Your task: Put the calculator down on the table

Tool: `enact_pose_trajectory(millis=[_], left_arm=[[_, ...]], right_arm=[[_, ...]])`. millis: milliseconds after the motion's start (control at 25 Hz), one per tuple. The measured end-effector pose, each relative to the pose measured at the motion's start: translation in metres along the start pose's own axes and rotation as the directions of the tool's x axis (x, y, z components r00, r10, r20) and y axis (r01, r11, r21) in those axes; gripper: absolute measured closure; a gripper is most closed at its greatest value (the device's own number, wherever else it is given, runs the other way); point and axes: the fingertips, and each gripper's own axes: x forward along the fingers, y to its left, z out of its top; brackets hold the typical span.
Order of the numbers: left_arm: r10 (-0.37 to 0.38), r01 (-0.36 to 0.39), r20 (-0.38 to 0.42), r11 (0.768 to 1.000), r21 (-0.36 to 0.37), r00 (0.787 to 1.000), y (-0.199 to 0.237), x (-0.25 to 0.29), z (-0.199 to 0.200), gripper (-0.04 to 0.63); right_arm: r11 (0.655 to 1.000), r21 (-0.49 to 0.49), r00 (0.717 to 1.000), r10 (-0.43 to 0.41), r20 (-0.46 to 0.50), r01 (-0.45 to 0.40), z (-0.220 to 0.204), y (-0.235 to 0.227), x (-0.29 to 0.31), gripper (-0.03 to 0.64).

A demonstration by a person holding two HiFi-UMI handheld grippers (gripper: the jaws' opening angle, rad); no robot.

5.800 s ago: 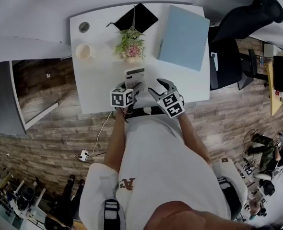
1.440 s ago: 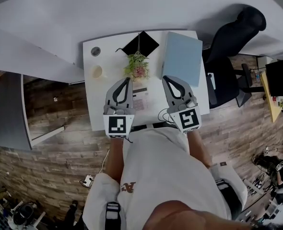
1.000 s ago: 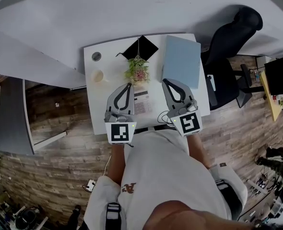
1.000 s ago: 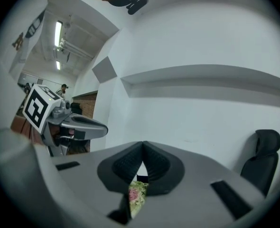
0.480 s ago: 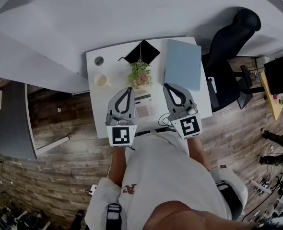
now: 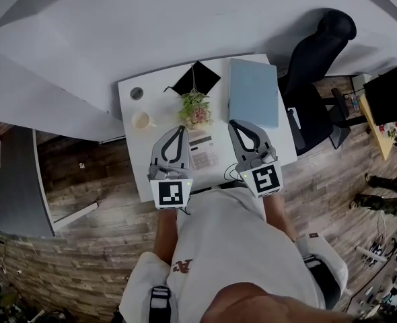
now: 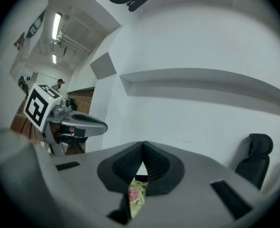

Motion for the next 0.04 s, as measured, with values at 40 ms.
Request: enact_pose_trajectory(millis=[40], left_arm=[[-0.001,0.001,0.002,1.0,-0.001,1.0,0.0009,-0.0006,0.0006,0.592]], right_arm=[[1.0,0.0,1.0,-0.003,-0.004,0.003,0.0006,0.0009,-0.0001,0.611]])
